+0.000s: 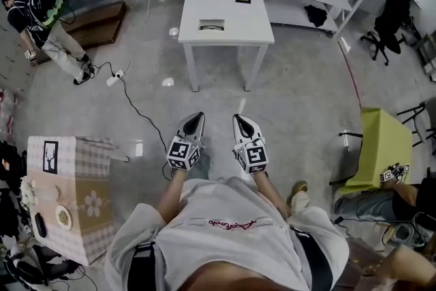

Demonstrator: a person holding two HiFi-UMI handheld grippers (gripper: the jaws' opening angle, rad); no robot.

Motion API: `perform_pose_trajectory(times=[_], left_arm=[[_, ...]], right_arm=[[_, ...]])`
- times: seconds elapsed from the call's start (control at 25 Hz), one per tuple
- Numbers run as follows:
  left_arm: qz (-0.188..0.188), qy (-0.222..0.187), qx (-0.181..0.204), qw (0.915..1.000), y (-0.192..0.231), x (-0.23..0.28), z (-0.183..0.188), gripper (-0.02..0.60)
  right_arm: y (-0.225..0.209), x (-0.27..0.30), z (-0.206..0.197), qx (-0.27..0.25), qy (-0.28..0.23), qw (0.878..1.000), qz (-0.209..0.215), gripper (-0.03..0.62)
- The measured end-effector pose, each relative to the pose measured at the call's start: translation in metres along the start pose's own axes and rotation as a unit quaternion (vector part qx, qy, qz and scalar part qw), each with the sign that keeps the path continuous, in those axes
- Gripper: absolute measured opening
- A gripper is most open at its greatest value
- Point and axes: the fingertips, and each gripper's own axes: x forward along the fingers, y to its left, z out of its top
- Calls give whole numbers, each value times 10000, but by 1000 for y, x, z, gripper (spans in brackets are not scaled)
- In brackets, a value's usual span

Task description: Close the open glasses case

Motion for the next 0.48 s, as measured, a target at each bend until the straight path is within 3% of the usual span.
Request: perform_pose_trajectory(times=[0.48], left_arm=[[-54, -77, -42, 9999, 63, 72, 10, 9]], right_arm=[[-32, 85, -2, -80, 14, 10000, 20, 20]])
